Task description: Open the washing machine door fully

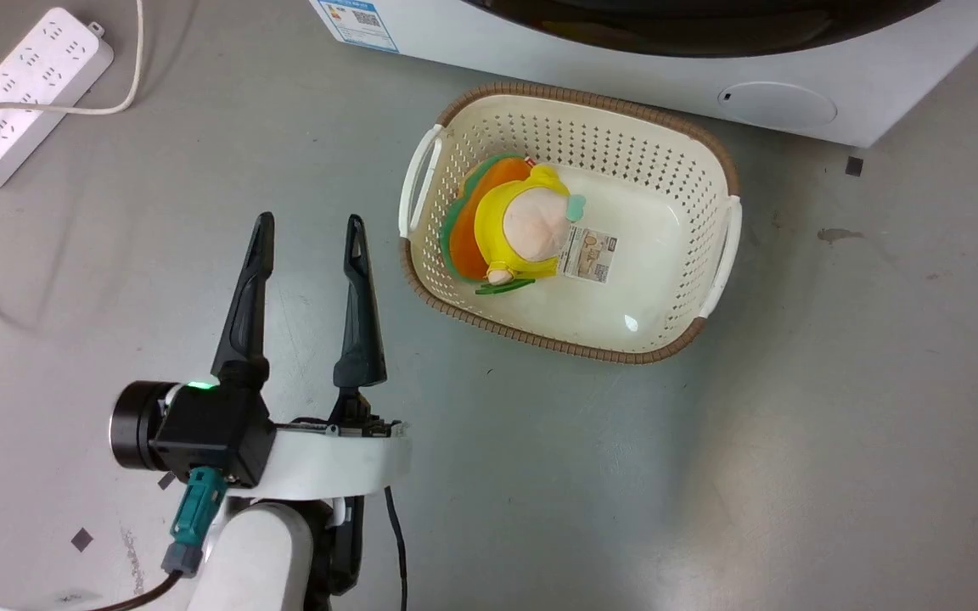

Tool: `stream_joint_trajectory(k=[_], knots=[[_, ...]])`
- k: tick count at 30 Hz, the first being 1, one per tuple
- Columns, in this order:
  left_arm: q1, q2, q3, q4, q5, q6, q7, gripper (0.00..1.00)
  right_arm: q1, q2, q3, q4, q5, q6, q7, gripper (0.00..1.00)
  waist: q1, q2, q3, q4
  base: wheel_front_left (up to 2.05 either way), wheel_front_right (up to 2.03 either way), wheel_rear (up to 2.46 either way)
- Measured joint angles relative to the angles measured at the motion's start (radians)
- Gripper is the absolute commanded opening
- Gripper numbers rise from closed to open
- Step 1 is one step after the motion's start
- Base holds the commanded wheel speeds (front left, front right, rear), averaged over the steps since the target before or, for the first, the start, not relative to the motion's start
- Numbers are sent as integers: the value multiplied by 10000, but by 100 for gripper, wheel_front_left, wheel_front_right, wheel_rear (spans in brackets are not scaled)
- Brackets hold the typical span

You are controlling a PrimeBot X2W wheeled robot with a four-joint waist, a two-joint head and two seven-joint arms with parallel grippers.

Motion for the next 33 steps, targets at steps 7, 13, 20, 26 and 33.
stream_joint_trajectory(k=[7,13,20,26,33], knots=[[-8,0,-35,-36,-2,86,-132,100,-110,-2,-587,280,196,-2,1141,0,0,-1,-118,-63,0,0,0],[30,2,2,12,2,71,-171,100,755,502,-525,-155,397,2,1852,0,0,0,-634,-260,0,0,0],[473,0,63,295,125,-165,-171,100,2722,1081,48,-867,849,2,2612,0,-1,0,-1582,-559,0,0,0],[1174,-2,-54,811,-4,-460,-173,100,4060,1035,1948,-836,3080,0,3187,0,-3,0,-2617,-796,0,0,0],[1546,-2,-130,1229,-8,-593,-173,100,5557,1062,4790,-980,5770,2,2909,0,-3,0,-3234,-911,0,0,0]])
